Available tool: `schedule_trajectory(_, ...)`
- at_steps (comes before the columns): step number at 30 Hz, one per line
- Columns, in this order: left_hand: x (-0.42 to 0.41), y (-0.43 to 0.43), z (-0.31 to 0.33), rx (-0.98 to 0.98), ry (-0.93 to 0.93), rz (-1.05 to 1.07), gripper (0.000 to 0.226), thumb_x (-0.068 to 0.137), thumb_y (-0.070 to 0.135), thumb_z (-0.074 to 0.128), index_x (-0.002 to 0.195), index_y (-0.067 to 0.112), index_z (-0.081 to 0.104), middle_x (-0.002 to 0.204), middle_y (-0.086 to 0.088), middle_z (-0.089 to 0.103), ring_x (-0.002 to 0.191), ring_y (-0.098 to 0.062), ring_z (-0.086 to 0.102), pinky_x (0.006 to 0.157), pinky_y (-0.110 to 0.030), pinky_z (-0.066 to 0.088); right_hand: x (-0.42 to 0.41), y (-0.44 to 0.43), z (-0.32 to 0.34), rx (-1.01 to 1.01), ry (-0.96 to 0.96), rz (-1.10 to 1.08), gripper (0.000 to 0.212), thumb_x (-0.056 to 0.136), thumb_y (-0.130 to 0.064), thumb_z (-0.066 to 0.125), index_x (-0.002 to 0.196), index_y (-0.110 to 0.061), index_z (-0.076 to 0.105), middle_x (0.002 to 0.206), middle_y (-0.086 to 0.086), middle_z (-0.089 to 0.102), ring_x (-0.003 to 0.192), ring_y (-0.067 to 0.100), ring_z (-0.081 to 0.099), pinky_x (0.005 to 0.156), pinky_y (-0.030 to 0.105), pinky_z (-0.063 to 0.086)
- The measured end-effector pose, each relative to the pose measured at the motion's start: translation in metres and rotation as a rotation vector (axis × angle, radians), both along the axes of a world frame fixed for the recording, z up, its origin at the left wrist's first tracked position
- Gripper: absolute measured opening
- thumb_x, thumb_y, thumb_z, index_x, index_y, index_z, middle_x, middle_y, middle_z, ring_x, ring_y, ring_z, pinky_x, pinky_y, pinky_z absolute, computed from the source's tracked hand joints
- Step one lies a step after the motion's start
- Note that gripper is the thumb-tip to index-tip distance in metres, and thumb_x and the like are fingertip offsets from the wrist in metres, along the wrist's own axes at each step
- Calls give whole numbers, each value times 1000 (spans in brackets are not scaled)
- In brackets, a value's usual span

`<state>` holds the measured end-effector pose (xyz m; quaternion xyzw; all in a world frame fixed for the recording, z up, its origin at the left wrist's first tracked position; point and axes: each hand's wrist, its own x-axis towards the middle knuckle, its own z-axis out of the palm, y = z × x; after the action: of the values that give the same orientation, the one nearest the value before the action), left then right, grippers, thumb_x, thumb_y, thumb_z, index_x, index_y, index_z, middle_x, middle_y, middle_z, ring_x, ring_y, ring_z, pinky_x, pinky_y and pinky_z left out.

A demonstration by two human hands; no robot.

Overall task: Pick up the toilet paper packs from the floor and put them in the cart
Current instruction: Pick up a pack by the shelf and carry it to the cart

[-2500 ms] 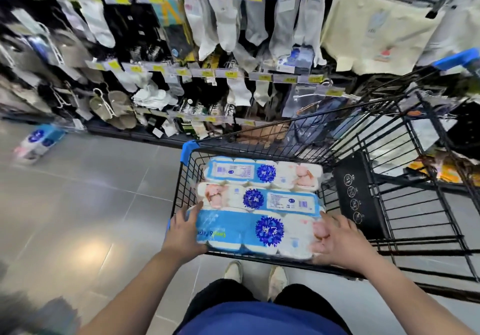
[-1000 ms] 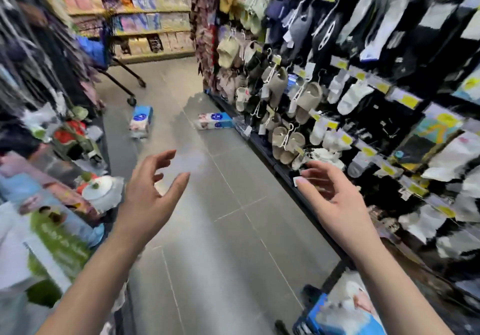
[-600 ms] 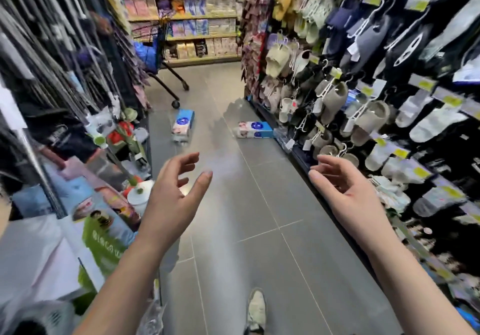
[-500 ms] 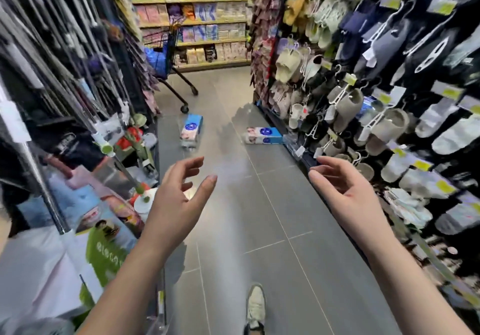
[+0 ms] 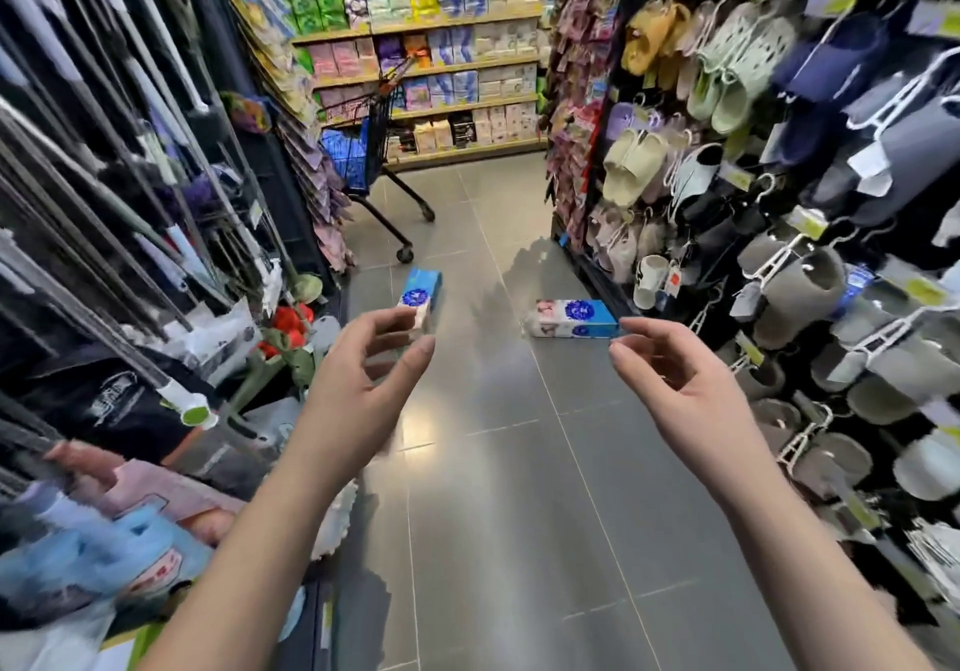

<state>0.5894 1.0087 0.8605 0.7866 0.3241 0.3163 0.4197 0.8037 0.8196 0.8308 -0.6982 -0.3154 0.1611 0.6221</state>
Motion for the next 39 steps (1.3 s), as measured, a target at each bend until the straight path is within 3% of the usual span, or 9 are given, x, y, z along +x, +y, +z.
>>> schedule_trajectory(7, 64, 83, -17, -95, -25, -3, 31, 92, 36, 64, 122, 28, 61, 118, 10, 66, 108, 5, 61, 82, -5, 46, 53, 86, -12, -33, 23, -1, 20, 91, -26, 73, 108, -36, 69, 100, -11, 75, 91, -2, 69, 76, 6, 47)
schedule_trajectory(11, 110, 150, -35, -172, -61, -57, 32, 89, 45, 67, 119, 35, 61, 118, 9, 68, 108, 0, 64, 91, -24, 51, 86, 142, -20, -56, 27, -36, 22, 90, -28, 73, 112, -32, 69, 98, -13, 75, 92, -1, 69, 77, 6, 47)
schedule_trajectory(13, 133, 187, -42, -194, -83, -79, 35, 86, 48, 65, 119, 36, 61, 119, 10, 67, 109, 0, 63, 90, -25, 51, 100, 172, -23, -61, 17, -59, 23, 91, -28, 73, 113, -31, 69, 98, -12, 74, 92, 1, 69, 77, 9, 49)
schedule_trajectory(20, 201, 310, -59, -317, -93, -117, 29, 92, 37, 66, 119, 29, 60, 120, 12, 65, 106, 3, 62, 72, -3, 44, 154, 277, -19, -114, 15, -91, 28, 90, -32, 72, 118, -34, 65, 104, -7, 74, 104, 13, 70, 93, 26, 54)
schedule_trajectory(24, 248, 362, -60, -315, -53, -163, 28, 92, 40, 65, 119, 33, 60, 119, 16, 65, 102, 11, 60, 69, -7, 43, 183, 322, -23, -127, 22, -130, 28, 90, -33, 71, 117, -33, 66, 103, -9, 74, 102, 11, 70, 87, 16, 52)
schedule_trajectory(27, 283, 389, -62, -314, -25, -178, 29, 92, 40, 65, 119, 34, 60, 118, 16, 65, 99, 15, 59, 67, -2, 41, 210, 346, -29, -140, 39, -170, 27, 91, -32, 72, 117, -32, 66, 102, -11, 74, 100, 9, 69, 85, 12, 49)
schedule_trajectory(33, 364, 428, -71, -300, 58, -239, 33, 91, 43, 64, 123, 35, 58, 120, 14, 64, 97, 3, 62, 57, -11, 43, 279, 387, -50, -116, 105, -230, 27, 91, -28, 72, 117, -32, 66, 101, -14, 74, 98, 4, 69, 85, 12, 49)
schedule_trajectory(39, 467, 460, -73, -285, 118, -287, 34, 91, 41, 65, 123, 33, 57, 121, 13, 63, 108, 7, 60, 69, 2, 40, 384, 426, -62, -34, 180, -247, 28, 92, -23, 72, 119, -28, 66, 100, -12, 75, 96, 1, 69, 82, 11, 50)
